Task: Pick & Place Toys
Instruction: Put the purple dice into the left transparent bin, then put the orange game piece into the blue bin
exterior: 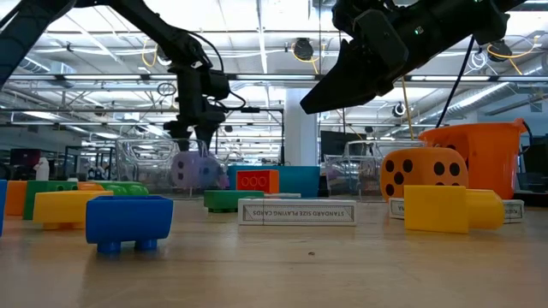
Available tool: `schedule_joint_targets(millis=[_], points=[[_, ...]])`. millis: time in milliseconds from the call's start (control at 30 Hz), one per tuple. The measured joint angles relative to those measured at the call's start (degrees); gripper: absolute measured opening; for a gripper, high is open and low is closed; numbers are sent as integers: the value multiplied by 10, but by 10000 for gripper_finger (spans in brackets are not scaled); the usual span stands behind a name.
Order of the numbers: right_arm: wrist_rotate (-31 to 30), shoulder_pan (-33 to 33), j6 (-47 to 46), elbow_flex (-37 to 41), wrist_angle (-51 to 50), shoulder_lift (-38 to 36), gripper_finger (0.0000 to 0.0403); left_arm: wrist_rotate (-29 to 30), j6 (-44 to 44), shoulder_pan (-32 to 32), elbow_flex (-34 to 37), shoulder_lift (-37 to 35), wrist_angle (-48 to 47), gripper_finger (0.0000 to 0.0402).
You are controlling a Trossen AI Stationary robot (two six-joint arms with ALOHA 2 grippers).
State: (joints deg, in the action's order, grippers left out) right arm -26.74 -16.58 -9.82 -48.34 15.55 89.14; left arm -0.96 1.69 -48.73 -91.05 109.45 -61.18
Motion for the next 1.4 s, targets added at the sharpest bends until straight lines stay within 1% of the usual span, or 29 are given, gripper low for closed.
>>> schedule_joint_targets(millis=[100,167,500,633,733,833,900,1000,1100,1233,1300,1400], points=[[0,0,0,0,0,0,185,0,1,0,0,0,0,389],[0,0,0,0,0,0,185,0,0,0,0,0,0,395],[0,0,0,0,0,0,185,0,-22,0,0,0,0,362],[0,0,0,0,0,0,185,1,-55,0,-4,-3,-13,356],[0,0,0,0,0,0,185,2,-72,2,-29,-6,-52,357],[0,0,0,0,0,0,185,-1,-78,4,-73,-8,-120,360],[0,0,0,0,0,0,185,-17,-83,7,-108,-9,-173,360],[0,0,0,0,0,0,185,-57,-96,15,-156,-11,-246,358],[0,0,0,0,0,0,185,-87,-108,27,-171,-38,-272,354],[0,0,-5,15,27,0,185,-95,-133,43,-163,-113,-263,348],[0,0,-18,34,58,0,185,-97,-130,53,-149,-162,-230,344],[0,0,-28,64,116,0,185,-97,-114,69,-108,-244,-154,340]])
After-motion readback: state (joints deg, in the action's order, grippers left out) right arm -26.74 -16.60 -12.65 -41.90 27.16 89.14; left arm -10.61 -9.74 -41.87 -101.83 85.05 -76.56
